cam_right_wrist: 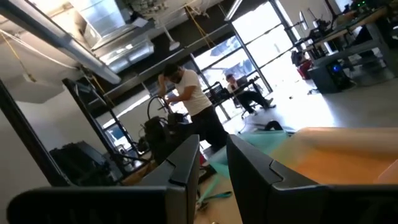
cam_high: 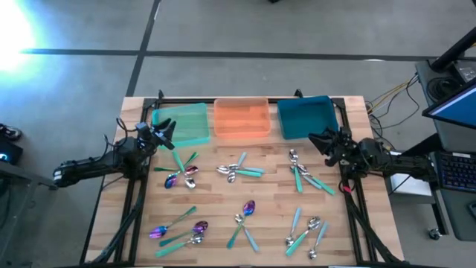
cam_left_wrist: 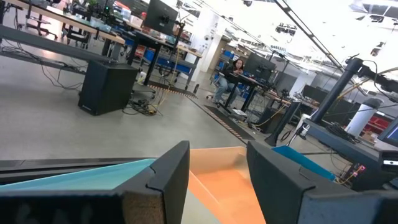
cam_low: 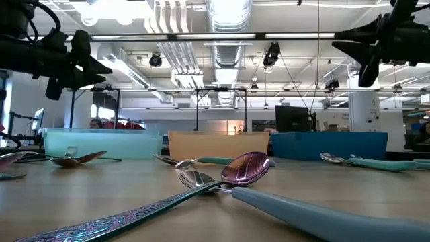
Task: Sort silverware by color (type)
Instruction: Put the light blue spoon into the blue bin
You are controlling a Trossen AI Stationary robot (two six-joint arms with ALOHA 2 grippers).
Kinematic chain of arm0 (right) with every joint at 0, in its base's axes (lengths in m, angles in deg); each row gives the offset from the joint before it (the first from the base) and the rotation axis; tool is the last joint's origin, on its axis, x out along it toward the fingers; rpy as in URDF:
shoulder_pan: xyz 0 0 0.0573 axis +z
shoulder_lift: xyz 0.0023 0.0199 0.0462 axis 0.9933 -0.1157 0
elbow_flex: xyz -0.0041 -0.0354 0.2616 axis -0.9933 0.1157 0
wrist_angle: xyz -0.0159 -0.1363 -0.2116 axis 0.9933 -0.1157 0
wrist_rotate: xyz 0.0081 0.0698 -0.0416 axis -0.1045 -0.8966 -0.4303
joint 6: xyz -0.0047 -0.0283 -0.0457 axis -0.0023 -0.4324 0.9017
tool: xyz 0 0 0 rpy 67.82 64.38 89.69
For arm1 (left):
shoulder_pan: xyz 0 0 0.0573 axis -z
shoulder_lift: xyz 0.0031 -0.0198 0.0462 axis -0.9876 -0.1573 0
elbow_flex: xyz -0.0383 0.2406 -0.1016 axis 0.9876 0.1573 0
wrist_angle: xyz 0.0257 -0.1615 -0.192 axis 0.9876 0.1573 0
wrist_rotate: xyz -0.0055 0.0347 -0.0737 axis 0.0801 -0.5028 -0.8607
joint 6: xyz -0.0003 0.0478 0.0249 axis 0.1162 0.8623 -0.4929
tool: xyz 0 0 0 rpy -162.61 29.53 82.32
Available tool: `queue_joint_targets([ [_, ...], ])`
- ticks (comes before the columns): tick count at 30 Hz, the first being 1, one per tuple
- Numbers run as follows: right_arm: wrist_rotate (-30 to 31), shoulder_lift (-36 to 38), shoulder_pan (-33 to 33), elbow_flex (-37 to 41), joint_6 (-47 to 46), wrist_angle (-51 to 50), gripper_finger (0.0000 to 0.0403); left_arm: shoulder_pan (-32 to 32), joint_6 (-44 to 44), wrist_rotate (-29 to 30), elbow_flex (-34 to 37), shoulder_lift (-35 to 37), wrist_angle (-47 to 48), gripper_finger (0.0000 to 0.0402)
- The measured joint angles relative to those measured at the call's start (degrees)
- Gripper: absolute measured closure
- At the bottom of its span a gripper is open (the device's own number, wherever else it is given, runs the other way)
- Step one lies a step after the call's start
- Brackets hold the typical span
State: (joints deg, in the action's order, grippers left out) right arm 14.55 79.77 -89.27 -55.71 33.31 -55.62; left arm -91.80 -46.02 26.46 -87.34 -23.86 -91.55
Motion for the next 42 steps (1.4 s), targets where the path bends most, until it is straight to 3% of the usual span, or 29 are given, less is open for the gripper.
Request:
queue_joint_targets([
  [10, -1.9, -4.0, 0.0, -7.1, 6.0, 2.4, 0.0330, 0.0, 0.0, 0.0, 0.0, 0.0, 0.0, 0.0256],
  [23, -2.0, -22.1, 0.0, -27.9, 6.5, -29.0, 0.0330, 0.0, 0.0, 0.0, 0.0, 0.0, 0.0, 0.0256],
  [38, -1.9, -35.9, 0.0, -38.1, 7.6, -37.9, 0.0330, 0.0, 0.0, 0.1, 0.0, 0.0, 0.0, 0.0256],
  [42, -1.9, -38.8, 0.0, -38.4, 6.3, -39.5, 0.0330, 0.0, 1.4, 4.4, 0.0, 0.0, 0.0, 0.0256],
])
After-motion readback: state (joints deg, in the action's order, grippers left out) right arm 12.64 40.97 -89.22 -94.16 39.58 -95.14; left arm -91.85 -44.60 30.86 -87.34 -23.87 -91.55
